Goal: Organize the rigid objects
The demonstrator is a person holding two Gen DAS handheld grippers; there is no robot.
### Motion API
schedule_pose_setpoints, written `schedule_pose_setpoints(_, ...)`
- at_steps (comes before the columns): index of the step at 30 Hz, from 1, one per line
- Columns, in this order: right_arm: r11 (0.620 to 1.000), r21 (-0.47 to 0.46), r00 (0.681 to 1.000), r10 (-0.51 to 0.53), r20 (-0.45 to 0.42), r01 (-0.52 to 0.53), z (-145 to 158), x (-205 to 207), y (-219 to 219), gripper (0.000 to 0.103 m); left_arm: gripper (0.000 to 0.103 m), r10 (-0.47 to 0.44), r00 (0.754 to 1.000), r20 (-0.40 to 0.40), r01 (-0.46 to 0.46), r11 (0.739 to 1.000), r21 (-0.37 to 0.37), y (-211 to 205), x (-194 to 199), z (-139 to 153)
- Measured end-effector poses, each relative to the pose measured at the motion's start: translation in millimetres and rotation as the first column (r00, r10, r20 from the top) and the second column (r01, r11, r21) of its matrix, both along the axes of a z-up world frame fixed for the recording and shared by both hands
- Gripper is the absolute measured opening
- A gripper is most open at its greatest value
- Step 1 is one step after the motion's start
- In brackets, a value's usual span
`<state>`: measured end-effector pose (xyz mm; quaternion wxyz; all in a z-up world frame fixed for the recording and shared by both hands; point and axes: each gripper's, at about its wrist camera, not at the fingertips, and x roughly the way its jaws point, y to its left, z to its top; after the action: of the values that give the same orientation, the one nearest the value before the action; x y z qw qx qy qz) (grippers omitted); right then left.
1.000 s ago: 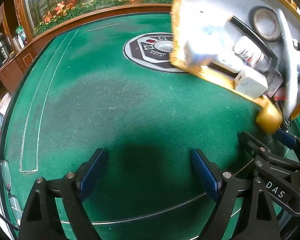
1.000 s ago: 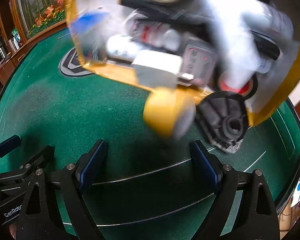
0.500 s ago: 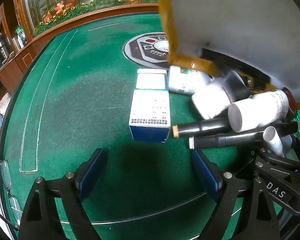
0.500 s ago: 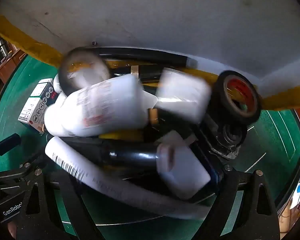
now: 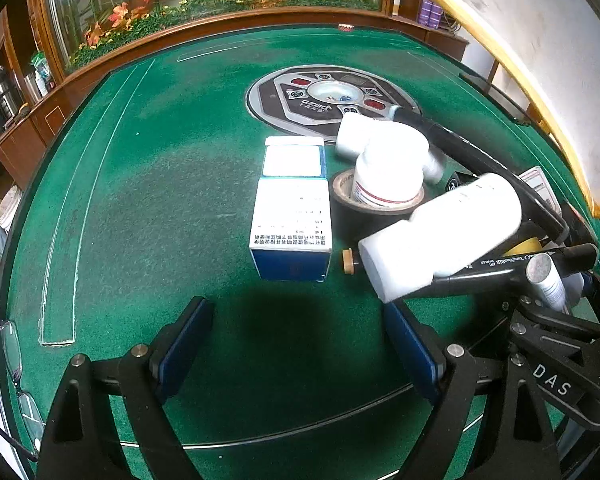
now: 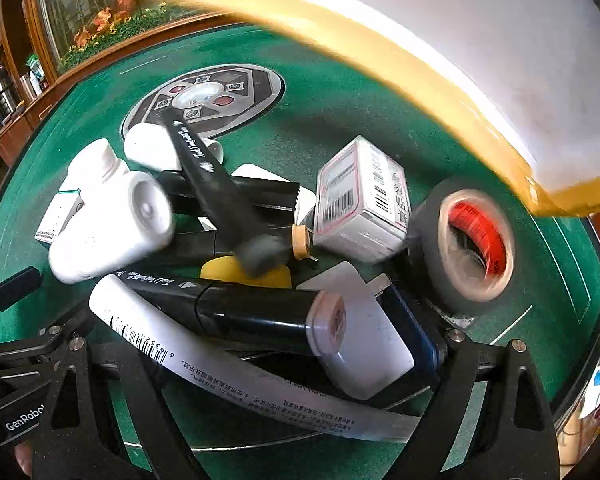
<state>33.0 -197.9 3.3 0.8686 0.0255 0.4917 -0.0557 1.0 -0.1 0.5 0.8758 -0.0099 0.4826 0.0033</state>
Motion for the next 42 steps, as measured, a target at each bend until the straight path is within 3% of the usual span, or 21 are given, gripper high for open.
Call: schedule_pose_setpoints(42,1.000,0.001,1.000,0.003,-0.001,-0.003,1.0,0.4,-0.2,0.089,0.093,0.005,1.000,-0.003,-0.005,1.000,-0.001,1.0,-0.8,-2.4)
